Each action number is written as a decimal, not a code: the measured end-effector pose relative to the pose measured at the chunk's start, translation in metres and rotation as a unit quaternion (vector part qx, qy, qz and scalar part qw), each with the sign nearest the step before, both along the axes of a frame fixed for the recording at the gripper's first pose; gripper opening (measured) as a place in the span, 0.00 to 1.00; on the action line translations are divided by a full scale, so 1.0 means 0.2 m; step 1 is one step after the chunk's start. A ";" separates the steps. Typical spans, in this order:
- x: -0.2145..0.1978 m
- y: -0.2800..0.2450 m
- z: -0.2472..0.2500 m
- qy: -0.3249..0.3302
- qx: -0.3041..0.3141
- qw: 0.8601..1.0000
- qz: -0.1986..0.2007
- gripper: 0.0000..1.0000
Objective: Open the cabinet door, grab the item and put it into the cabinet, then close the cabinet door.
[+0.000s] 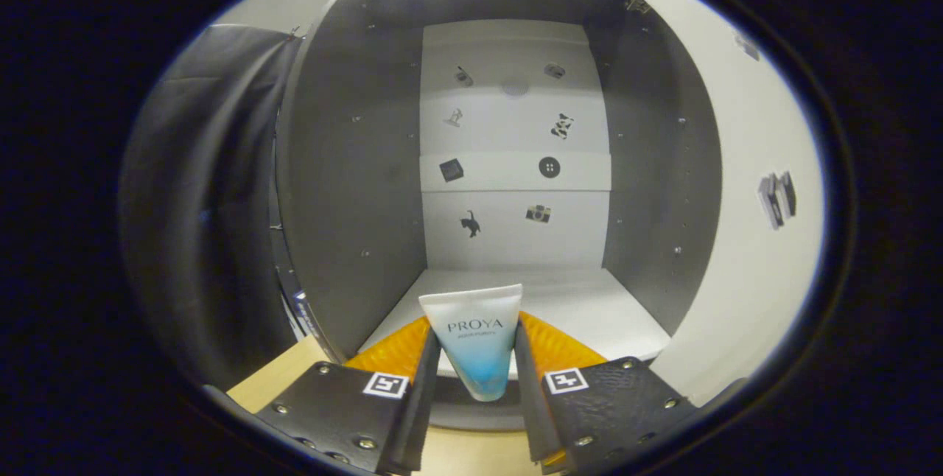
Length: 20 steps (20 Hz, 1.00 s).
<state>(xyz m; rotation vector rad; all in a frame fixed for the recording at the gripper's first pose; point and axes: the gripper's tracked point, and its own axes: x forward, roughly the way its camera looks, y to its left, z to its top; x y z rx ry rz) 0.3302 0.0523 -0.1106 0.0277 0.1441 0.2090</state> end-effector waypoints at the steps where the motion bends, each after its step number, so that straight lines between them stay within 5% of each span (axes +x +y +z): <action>1: 0.07 0.00 0.00 0.001 0.001 1.000 -0.004 0.53; 6: 0.31 0.00 -0.05 0.006 0.016 1.000 -0.025 0.53; 14: 0.41 -0.02 -0.09 0.011 0.028 0.999 -0.045 0.53; 20: 0.37 -0.04 -0.08 0.009 0.036 0.999 -0.040 0.87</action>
